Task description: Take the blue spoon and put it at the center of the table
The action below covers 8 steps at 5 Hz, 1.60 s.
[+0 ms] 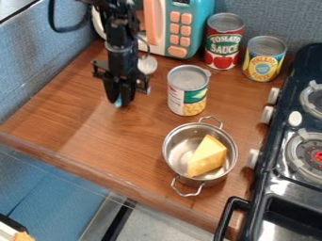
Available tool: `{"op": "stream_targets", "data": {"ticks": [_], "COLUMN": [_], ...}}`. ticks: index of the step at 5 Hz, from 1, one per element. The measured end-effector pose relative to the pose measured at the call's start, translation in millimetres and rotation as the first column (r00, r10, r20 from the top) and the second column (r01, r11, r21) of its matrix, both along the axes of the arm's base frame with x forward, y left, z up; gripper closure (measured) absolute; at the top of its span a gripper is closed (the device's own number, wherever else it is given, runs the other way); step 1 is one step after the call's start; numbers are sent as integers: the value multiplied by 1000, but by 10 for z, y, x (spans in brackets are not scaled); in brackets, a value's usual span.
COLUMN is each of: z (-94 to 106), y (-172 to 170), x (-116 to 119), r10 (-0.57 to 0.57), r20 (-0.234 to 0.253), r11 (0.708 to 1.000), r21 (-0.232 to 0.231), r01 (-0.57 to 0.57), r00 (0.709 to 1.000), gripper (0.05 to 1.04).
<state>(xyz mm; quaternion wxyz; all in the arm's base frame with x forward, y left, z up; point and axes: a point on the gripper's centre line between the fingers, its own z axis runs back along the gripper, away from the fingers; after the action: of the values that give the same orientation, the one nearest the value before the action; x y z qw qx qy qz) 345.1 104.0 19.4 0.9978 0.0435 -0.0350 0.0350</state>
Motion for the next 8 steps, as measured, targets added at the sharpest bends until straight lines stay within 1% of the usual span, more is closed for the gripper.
{"op": "stream_targets", "data": {"ticks": [1,2,3,4,5,6,7,8], "z": [507,800,848,812,521,305,155,146], "y": [-102,-440,-952,-1382,-1580,-1560,-1358,-1153], "x": [-61,-151,-178,-202,-167,-50,5,0], "r10": [33,-12,-102,-171,-200,-179,-133,-103], "r20": [107,170,180,168,72,20,-22,-33], "r11": [999,1000,994,983,978,981,987,991], "r21": [-6,-8,-25,-40,-46,-74,-94,-88], "r01": [-33,13,108,181,204,180,130,99], "r00": [994,985,978,971,977,984,991,994], "gripper": [778,778,778,778,778,778,778,778]}}
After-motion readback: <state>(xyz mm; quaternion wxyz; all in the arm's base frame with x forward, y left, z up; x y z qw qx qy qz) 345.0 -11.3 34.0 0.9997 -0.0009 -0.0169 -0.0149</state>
